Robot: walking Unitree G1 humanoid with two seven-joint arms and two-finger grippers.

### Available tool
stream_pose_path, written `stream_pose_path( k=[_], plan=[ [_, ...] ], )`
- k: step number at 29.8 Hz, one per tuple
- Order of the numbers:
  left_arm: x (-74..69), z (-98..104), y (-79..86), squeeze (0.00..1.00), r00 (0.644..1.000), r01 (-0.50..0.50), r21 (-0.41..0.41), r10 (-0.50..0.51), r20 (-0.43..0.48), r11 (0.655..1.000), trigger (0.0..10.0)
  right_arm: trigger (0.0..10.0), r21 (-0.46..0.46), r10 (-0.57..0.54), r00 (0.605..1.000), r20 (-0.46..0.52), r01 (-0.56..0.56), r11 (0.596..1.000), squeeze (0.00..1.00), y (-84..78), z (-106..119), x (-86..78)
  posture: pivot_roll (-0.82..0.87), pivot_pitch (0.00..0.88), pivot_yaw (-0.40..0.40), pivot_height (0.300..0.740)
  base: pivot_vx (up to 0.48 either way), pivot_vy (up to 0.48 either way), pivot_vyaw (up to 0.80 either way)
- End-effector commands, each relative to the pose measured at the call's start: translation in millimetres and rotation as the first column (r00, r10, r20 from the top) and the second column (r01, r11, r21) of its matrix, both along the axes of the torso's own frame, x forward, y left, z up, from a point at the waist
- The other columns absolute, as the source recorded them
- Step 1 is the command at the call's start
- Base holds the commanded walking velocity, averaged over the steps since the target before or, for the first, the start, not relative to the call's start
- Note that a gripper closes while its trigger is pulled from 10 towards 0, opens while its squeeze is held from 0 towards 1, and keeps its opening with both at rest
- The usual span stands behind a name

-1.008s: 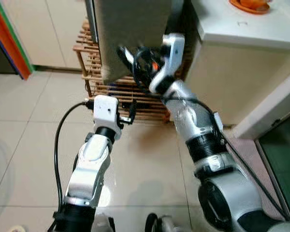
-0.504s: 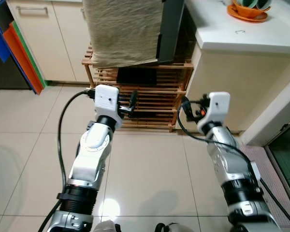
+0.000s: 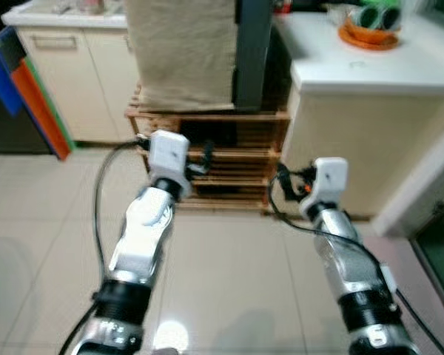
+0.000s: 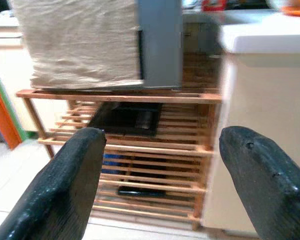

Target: Restocking fridge

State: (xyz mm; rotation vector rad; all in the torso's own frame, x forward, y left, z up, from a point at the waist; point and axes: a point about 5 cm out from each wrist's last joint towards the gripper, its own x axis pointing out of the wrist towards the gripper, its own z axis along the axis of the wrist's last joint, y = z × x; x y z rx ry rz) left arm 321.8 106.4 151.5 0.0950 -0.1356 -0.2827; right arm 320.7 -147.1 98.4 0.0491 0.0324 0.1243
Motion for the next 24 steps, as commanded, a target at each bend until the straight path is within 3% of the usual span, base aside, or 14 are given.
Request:
stream_pose_path(
  k=[1, 24],
  plan=[
    [0.6, -0.4, 7.1, 0.00, 1.000, -0.021, 0.014, 0.021, 0.001, 1.000, 10.0, 10.0, 0.006, 0.031, 1.000, -0.003, -0.031, 1.000, 0.00, 8.9, 0.6, 2.4, -0.02, 0.000, -0.012, 0.740, 0.446, 0.000, 0.00],
    [-2.1, 0.5, 6.0, 0.00, 1.000, 0.011, 0.002, -0.011, 0.013, 1.000, 10.0, 10.0, 0.006, 0.034, 0.999, -0.021, -0.034, 0.999, 0.00, 9.0, -6.3, 2.4, -0.02, 0.000, -0.005, 0.740, 0.456, 0.000, 0.00]
  ],
)
